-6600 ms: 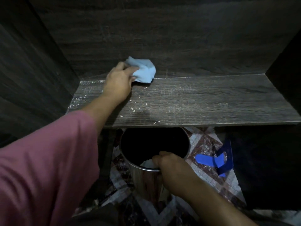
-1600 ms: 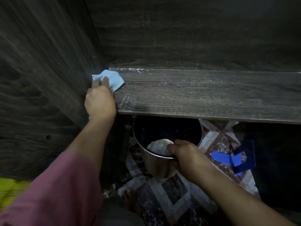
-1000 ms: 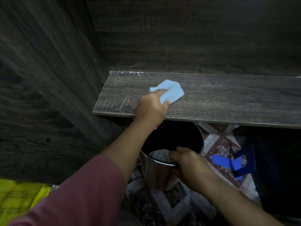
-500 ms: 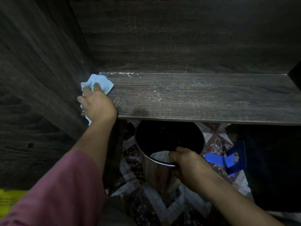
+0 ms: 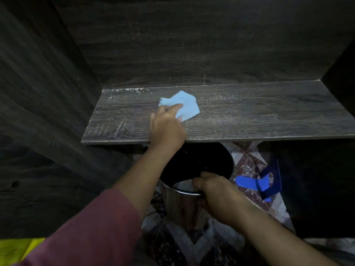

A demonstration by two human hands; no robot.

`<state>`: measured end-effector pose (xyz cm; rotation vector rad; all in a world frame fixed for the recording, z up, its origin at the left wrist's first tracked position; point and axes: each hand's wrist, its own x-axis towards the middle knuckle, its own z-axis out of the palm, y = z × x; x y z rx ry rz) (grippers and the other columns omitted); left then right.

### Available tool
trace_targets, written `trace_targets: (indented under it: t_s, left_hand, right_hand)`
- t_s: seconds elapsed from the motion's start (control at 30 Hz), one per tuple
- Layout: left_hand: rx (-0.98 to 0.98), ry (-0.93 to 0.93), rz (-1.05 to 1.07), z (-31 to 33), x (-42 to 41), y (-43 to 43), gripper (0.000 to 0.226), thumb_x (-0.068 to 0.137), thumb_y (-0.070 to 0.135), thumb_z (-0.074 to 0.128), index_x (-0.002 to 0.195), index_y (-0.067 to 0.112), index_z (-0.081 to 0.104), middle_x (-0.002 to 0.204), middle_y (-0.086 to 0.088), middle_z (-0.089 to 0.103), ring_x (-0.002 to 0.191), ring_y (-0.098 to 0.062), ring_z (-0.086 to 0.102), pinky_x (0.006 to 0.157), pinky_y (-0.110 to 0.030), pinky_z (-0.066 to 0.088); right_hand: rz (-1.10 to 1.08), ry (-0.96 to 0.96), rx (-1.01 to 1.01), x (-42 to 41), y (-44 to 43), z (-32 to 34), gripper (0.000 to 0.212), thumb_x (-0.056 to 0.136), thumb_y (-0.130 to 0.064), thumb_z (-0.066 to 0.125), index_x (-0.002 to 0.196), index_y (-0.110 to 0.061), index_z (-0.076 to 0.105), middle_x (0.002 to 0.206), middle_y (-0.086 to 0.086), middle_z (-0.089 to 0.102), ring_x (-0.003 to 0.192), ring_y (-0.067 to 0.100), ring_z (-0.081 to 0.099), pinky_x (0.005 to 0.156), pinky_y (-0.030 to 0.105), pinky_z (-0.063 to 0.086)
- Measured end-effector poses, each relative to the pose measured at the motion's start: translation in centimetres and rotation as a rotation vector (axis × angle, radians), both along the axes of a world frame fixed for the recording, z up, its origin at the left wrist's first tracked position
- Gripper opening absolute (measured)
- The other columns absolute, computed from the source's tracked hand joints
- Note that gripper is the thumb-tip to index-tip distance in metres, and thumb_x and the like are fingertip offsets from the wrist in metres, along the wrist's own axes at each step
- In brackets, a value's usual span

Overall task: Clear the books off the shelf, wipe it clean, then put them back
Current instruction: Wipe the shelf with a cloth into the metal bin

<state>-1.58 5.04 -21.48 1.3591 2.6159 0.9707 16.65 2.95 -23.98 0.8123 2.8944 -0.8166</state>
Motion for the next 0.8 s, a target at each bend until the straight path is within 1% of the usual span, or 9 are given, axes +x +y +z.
trace_targets:
  t_s: [0.1, 0.2, 0.27, 0.37, 0.43, 0.5, 0.57, 0.67, 0.8]
  left_hand:
    - [-0.046, -0.088, -0.15, 0.5, -0.4, 0.6, 0.039, 0.095, 0.014, 0.054, 0.131, 0.03, 0.058, 0.135, -0.003, 0.05, 0.121, -0.026, 0.042, 0.1, -0.024, 0.029]
    - [0.039, -0.162, -0.159, 0.9, -1.3, 0.8, 0.038, 0.094, 0.013, 0.056, 0.128, 0.028, 0.061, 0.131, -0.005, 0.056, 0.121, -0.027, 0.047, 0.101, -0.026, 0.034]
    - [0.137, -0.1, -0.105, 1.0, -2.3, 0.7, 0.038, 0.092, 0.011, 0.056, 0.127, 0.026, 0.062, 0.129, -0.006, 0.058, 0.116, -0.028, 0.048, 0.095, -0.022, 0.033]
    - [0.138, -0.008, -0.065, 1.0, -3.8, 0.6, 0.041, 0.094, 0.008, 0.054, 0.132, 0.022, 0.058, 0.135, -0.005, 0.055, 0.12, -0.028, 0.043, 0.091, -0.012, 0.023]
    - [0.072, 0.003, -0.08, 0.4, -4.3, 0.5, 0.046, 0.094, 0.007, 0.052, 0.139, 0.018, 0.051, 0.139, -0.008, 0.051, 0.124, -0.03, 0.041, 0.096, -0.017, 0.024]
    - [0.005, 0.035, -0.13, 0.0, -4.2, 0.5, 0.051, 0.093, 0.005, 0.051, 0.143, 0.012, 0.045, 0.142, -0.013, 0.047, 0.127, -0.033, 0.04, 0.104, -0.027, 0.027]
    - [-0.06, 0.067, -0.195, -0.1, -4.1, 0.6, 0.053, 0.092, 0.004, 0.05, 0.145, 0.01, 0.042, 0.145, -0.015, 0.044, 0.129, -0.035, 0.039, 0.108, -0.033, 0.027]
    - [-0.125, 0.058, -0.282, 0.3, -3.7, 0.6, 0.056, 0.091, 0.002, 0.05, 0.144, 0.02, 0.044, 0.145, -0.008, 0.044, 0.13, -0.03, 0.037, 0.108, -0.033, 0.027]
    - [-0.171, 0.038, -0.432, 0.8, -2.8, 0.2, 0.062, 0.086, -0.003, 0.048, 0.138, 0.031, 0.05, 0.141, 0.0, 0.046, 0.129, -0.025, 0.037, 0.11, -0.034, 0.027]
  right_hand:
    - [0.007, -0.007, 0.031, 0.2, 0.1, 0.1, 0.013, 0.089, -0.011, 0.051, 0.098, -0.016, 0.059, 0.102, 0.003, 0.052, 0.099, 0.028, 0.056, 0.07, 0.025, 0.032]
    - [0.009, 0.002, 0.053, 0.2, 0.2, 0.4, 0.015, 0.088, -0.01, 0.049, 0.099, -0.015, 0.059, 0.102, 0.003, 0.053, 0.099, 0.027, 0.056, 0.071, 0.024, 0.031]
    - [0.011, 0.001, 0.07, 0.2, 0.3, 0.7, 0.016, 0.088, -0.009, 0.049, 0.099, -0.015, 0.059, 0.102, 0.004, 0.054, 0.099, 0.027, 0.056, 0.071, 0.024, 0.028]
    - [0.0, 0.002, 0.094, 0.3, 0.3, 1.0, 0.013, 0.089, -0.01, 0.049, 0.098, -0.015, 0.056, 0.097, 0.002, 0.048, 0.099, 0.025, 0.055, 0.068, 0.023, 0.024]
    - [-0.007, -0.004, 0.111, 0.3, 0.2, 1.2, 0.013, 0.089, -0.009, 0.049, 0.098, -0.015, 0.055, 0.093, -0.001, 0.042, 0.099, 0.025, 0.055, 0.066, 0.023, 0.021]
    - [-0.01, 0.008, 0.111, 0.4, 0.3, 1.2, 0.014, 0.088, -0.008, 0.049, 0.098, -0.014, 0.056, 0.094, 0.001, 0.045, 0.099, 0.027, 0.055, 0.067, 0.024, 0.022]
    - [-0.014, 0.022, 0.11, 0.5, 0.4, 1.4, 0.016, 0.088, -0.01, 0.049, 0.1, -0.015, 0.059, 0.093, 0.0, 0.046, 0.099, 0.027, 0.055, 0.068, 0.024, 0.023]
    - [-0.014, 0.023, 0.121, 0.5, 0.5, 1.4, 0.019, 0.089, -0.01, 0.049, 0.103, -0.015, 0.06, 0.1, 0.004, 0.053, 0.099, 0.027, 0.056, 0.067, 0.024, 0.025]
    - [-0.014, 0.004, 0.13, 0.6, 0.5, 1.4, 0.021, 0.09, -0.011, 0.05, 0.107, -0.015, 0.061, 0.106, 0.005, 0.055, 0.101, 0.028, 0.057, 0.069, 0.026, 0.028]
